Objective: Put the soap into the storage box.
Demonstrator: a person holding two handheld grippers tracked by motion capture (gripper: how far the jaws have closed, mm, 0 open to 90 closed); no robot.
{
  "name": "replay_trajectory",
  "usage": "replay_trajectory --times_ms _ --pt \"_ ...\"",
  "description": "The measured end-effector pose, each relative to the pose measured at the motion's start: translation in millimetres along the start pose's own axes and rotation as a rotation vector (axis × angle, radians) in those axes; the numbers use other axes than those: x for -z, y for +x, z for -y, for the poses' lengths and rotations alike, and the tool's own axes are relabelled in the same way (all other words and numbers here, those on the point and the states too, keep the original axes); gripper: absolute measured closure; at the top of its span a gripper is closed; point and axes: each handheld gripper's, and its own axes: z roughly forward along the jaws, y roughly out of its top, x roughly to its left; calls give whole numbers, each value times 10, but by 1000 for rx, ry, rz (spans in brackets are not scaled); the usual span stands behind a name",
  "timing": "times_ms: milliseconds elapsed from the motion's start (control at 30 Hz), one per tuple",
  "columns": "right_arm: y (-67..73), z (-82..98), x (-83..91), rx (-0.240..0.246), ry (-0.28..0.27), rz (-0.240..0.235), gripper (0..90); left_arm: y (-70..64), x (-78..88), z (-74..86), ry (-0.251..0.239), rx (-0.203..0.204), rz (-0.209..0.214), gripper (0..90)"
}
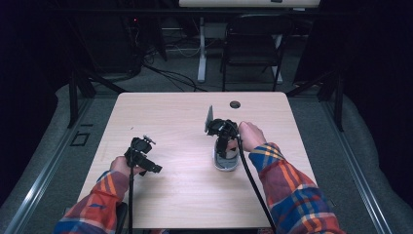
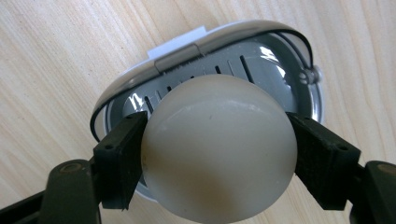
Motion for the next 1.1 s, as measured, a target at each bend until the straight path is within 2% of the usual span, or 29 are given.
replay_trajectory --times_ms 233,767,833,1100 --pt "-1 -6 -65 14 -6 -3 245 4 -1 -1 2 -4 -2 152" --pt "-35 95 -173 5 -30 2 243 -1 -11 0 9 4 6 152" --pt "-57 127 -172 -2 -49 -10 242 1 -13 -1 8 2 5 152" --pt "-69 195 -124 -18 -96 -10 234 -6 -15 -1 11 2 2 152"
